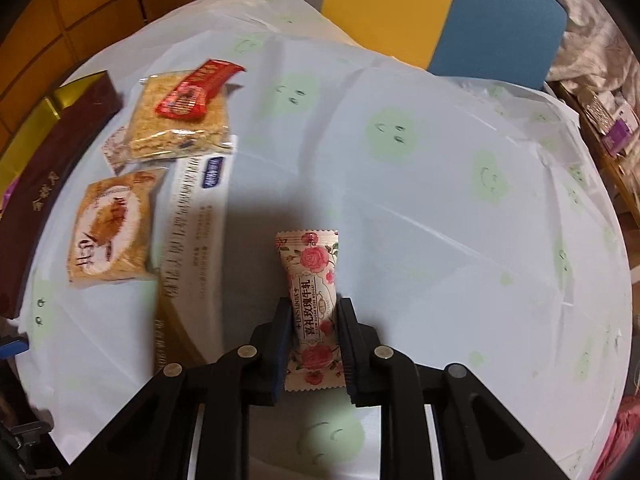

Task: Organize snacks
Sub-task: 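Grasp the pink floral candy with the right tool, then grasp the brown bread pack with the left tool, drop it into the gold tray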

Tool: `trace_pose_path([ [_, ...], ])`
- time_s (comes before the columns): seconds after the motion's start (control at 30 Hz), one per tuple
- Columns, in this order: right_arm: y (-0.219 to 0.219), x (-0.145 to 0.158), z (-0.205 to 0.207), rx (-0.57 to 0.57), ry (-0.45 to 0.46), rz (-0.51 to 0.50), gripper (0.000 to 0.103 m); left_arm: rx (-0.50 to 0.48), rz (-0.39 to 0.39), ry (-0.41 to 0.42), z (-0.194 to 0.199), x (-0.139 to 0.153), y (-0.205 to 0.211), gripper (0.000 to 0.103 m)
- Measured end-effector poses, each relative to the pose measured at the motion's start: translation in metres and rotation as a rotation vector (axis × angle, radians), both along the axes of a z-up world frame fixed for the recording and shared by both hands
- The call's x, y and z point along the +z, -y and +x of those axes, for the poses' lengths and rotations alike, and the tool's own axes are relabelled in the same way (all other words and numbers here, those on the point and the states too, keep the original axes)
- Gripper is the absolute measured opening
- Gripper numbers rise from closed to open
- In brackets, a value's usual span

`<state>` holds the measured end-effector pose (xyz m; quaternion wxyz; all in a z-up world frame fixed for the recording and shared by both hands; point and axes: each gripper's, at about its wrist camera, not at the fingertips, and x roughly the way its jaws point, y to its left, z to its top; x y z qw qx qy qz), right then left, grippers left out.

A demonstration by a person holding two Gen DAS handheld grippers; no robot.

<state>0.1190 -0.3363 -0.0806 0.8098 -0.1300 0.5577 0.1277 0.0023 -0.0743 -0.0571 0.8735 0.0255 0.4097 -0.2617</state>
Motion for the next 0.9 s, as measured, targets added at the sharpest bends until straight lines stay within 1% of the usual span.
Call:
trace_pose_path([
  [0.03, 0.004, 0.000, 0.002, -0.022, -0.005, -0.002, 0.022, 0.003, 0.007, -0.010, 0.001, 0.001, 0.001, 0.072],
  [0.13, 0.009, -0.003, 0.007, -0.042, -0.015, -0.007, 0.023, -0.001, 0.009, -0.043, 0.005, 0.005, 0.003, 0.072],
  [0.23, 0.009, -0.005, 0.011, -0.040, -0.016, -0.023, 0.023, 0.002, -0.023, -0.067, 0.010, 0.015, 0.005, 0.071],
  [0.3, 0.010, -0.006, 0.013, -0.044, -0.022, -0.025, 0.023, -0.003, -0.028, -0.065, 0.015, 0.023, 0.008, 0.071],
  [0.33, 0.009, -0.006, 0.014, -0.048, -0.025, -0.024, 0.023, -0.005, -0.023, -0.065, 0.021, 0.028, 0.011, 0.071],
  [0.43, 0.009, -0.006, 0.013, -0.050, -0.028, -0.031, 0.023, -0.025, -0.042, -0.072, 0.036, 0.043, 0.024, 0.065],
  [0.5, 0.009, -0.006, 0.013, -0.055, -0.032, -0.031, 0.023, -0.026, -0.048, -0.056, 0.047, 0.053, 0.033, 0.062],
  [0.6, 0.008, -0.006, 0.014, -0.062, -0.035, -0.031, 0.023, -0.032, -0.104, -0.069, 0.072, 0.068, 0.046, 0.062],
  [0.67, 0.007, -0.006, 0.015, -0.064, -0.036, -0.032, 0.023, -0.018, -0.123, -0.083, 0.092, 0.072, 0.055, 0.062],
  [0.7, 0.007, -0.006, 0.015, -0.065, -0.037, -0.032, 0.023, -0.008, -0.126, -0.088, 0.101, 0.072, 0.059, 0.060],
  [0.77, 0.008, -0.006, 0.015, -0.067, -0.038, -0.031, 0.023, 0.027, -0.103, -0.094, 0.117, 0.070, 0.066, 0.058],
  [0.8, 0.008, -0.006, 0.015, -0.067, -0.038, -0.032, 0.023, 0.069, -0.068, -0.114, 0.127, 0.066, 0.068, 0.055],
  [0.83, 0.008, -0.006, 0.015, -0.065, -0.038, -0.034, 0.023, 0.099, -0.055, -0.138, 0.132, 0.063, 0.067, 0.054],
  [0.9, 0.008, -0.006, 0.015, -0.064, -0.039, -0.035, 0.023, 0.169, -0.059, -0.205, 0.143, 0.054, 0.061, 0.054],
])
